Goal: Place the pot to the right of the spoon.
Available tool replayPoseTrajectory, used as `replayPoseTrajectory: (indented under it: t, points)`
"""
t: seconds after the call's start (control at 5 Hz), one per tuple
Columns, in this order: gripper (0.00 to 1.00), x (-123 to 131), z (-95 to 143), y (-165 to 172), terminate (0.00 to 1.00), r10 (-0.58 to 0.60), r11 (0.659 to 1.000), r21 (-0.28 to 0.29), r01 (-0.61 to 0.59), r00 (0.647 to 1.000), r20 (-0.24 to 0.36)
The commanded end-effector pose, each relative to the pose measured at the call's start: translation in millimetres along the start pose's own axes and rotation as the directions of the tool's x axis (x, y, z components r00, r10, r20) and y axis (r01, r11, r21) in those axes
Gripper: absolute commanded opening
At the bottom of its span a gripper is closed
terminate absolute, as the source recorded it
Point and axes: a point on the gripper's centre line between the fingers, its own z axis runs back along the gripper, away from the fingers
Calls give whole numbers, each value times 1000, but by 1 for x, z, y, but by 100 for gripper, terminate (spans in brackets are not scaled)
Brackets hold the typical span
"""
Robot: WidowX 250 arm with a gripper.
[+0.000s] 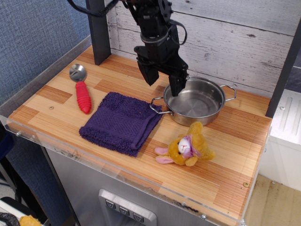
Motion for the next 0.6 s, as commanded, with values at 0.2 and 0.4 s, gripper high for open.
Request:
replayPoseTrajectory:
  t: [0.2, 0.4]
  points:
    - [0, 9, -5, -17, 0, -52, 999, 6, 52, 998, 23]
    - [0, 4, -3, -18, 0, -56, 998, 6, 56, 998, 19]
